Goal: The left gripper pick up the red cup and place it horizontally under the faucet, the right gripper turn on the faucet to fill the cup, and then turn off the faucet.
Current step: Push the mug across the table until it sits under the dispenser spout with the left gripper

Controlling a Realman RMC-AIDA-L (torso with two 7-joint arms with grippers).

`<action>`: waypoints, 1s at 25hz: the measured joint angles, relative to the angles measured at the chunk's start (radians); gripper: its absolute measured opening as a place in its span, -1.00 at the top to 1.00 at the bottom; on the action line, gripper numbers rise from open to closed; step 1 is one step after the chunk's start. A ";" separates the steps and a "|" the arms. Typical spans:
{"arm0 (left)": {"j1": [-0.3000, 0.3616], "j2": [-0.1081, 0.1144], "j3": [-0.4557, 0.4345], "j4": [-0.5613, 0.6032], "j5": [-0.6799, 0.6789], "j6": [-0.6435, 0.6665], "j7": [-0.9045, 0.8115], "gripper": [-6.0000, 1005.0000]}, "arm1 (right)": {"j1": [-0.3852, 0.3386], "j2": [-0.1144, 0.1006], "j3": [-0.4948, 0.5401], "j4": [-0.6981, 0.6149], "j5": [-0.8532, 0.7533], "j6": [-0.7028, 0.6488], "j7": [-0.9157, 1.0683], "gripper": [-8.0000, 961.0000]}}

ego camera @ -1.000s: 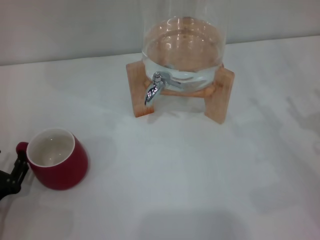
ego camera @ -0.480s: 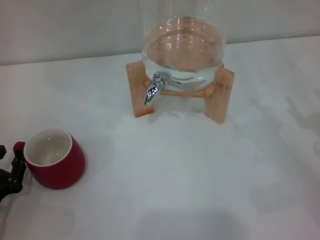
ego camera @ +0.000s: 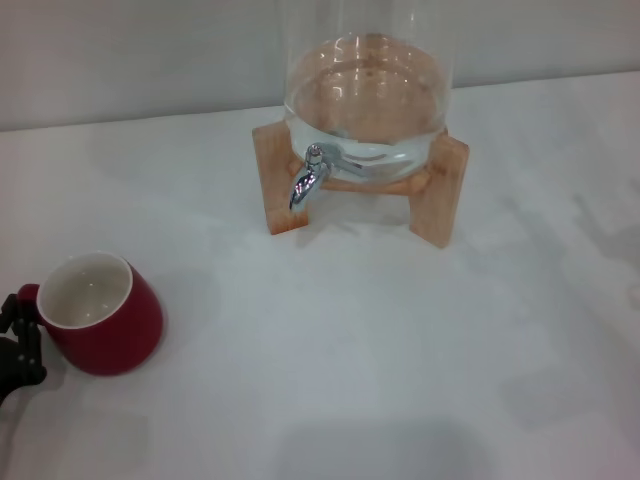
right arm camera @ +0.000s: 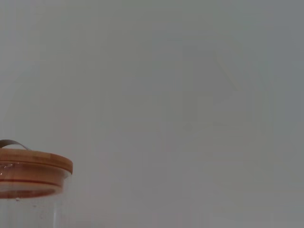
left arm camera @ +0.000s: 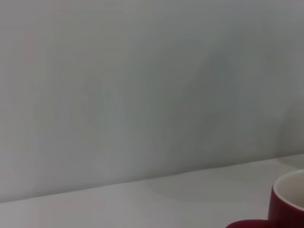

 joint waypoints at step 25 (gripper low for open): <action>-0.082 0.005 0.000 0.002 0.059 -0.050 -0.005 0.79 | 0.000 0.000 -0.003 -0.002 0.000 0.000 0.000 -0.82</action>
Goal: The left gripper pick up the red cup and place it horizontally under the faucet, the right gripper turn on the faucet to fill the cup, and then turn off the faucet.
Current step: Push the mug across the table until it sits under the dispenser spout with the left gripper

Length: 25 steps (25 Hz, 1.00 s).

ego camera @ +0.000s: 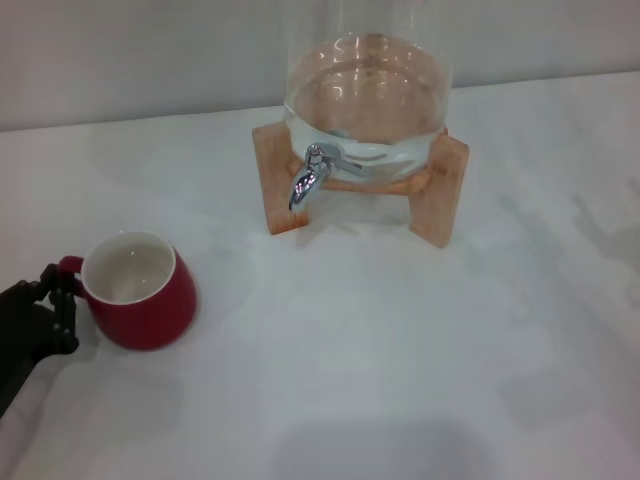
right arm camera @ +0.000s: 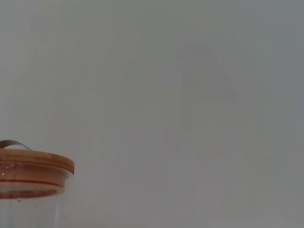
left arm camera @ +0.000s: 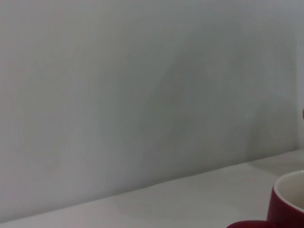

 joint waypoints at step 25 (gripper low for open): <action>-0.139 -0.003 0.000 0.049 0.128 -0.146 -0.025 0.80 | 0.001 0.000 -0.023 -0.003 0.000 0.003 0.000 -0.82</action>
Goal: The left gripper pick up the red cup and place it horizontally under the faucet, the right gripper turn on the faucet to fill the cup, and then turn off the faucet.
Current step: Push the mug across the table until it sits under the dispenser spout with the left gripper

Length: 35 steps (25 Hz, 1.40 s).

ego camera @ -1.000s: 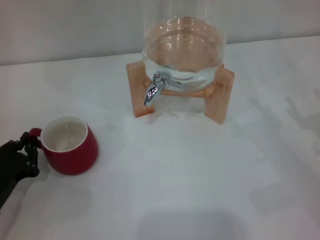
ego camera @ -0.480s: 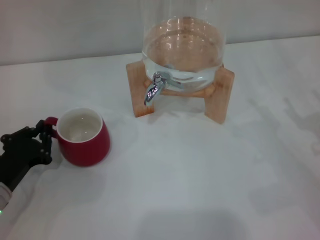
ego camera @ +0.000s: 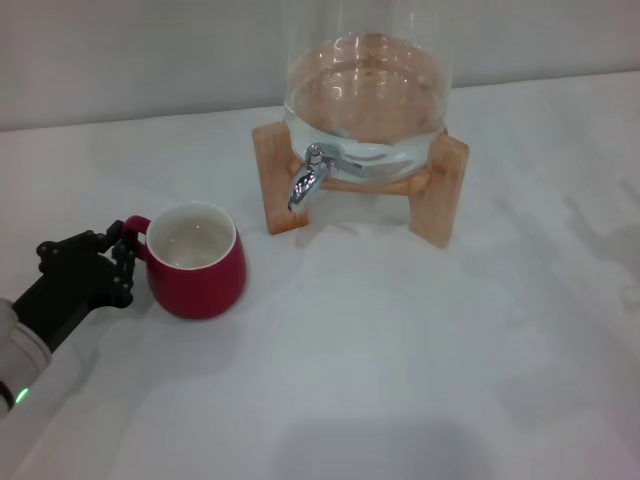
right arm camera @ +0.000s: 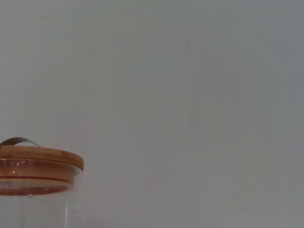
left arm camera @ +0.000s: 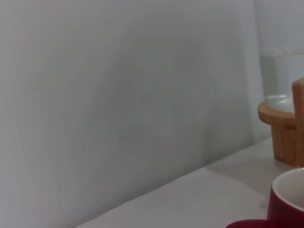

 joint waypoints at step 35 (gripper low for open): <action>-0.098 -0.015 0.000 -0.005 0.178 -0.039 -0.126 0.77 | 0.004 0.000 -0.020 0.001 0.000 0.033 0.000 -0.82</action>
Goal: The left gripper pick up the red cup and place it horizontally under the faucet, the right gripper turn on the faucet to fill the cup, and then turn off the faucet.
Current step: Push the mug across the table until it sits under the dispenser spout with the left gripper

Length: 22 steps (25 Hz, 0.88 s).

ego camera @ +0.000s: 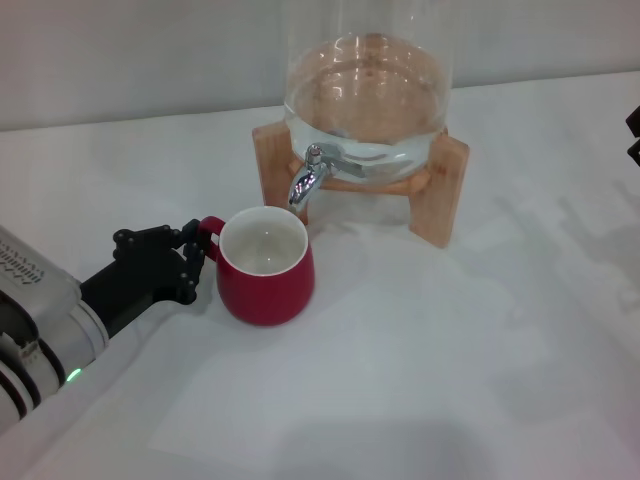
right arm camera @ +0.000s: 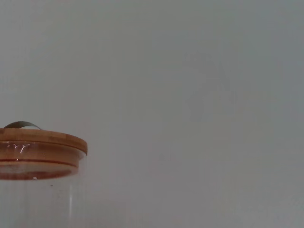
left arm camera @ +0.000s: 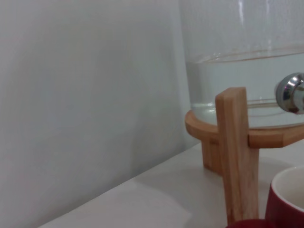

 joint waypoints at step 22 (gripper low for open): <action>-0.048 0.000 0.000 0.005 0.046 -0.003 -0.034 0.73 | 0.003 0.000 0.001 -0.002 0.000 -0.006 0.003 -0.82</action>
